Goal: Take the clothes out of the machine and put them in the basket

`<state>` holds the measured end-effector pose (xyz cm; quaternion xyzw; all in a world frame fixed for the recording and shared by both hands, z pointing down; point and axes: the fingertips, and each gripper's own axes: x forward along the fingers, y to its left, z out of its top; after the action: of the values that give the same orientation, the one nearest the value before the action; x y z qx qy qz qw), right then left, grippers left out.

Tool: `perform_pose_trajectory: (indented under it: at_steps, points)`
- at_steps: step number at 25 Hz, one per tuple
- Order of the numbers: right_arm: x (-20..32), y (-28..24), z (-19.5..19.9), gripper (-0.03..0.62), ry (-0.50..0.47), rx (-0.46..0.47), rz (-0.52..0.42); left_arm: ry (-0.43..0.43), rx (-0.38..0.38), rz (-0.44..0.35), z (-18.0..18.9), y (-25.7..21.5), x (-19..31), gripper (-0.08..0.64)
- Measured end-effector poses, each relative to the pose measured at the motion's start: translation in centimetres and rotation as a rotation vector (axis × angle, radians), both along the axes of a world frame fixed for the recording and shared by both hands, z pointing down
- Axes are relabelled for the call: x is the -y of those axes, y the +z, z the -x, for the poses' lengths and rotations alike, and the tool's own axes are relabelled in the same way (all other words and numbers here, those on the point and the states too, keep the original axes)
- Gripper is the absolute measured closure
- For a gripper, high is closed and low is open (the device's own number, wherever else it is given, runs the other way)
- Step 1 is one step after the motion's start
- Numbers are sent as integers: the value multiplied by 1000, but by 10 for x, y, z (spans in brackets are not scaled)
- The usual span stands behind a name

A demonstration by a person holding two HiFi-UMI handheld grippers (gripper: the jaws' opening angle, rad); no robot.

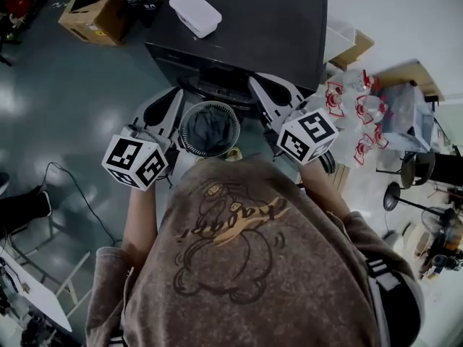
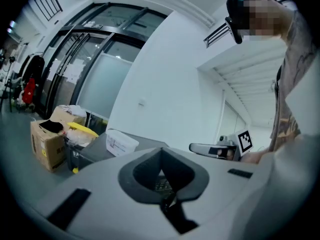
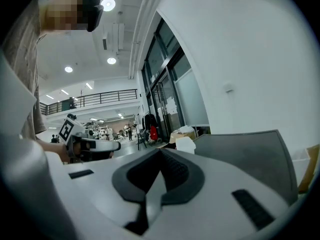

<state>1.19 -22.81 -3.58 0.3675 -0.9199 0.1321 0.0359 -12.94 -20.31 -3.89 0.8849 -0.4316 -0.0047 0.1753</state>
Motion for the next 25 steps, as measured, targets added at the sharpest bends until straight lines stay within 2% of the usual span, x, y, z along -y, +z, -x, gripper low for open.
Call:
perform_pose_trajectory:
  at_steps: [4,7,12,19,25]
  points:
    - [3,-6,3,597,-20,32,-50,-17,30,-72,4,-1,-2,554]
    - [4,2,10,597,-52,14,-63,-38,38,-99,10,7,-1,554]
    - [3,19,14,599,-62,-7,-66,-86,20,-81,18,24,-2,554]
    - [-6,44,17,603,-78,-17,-21,-105,21,-44,20,44,-2,554]
    - [-5,42,20,603,-91,-11,-12,-135,19,-37,22,45,-5,554]
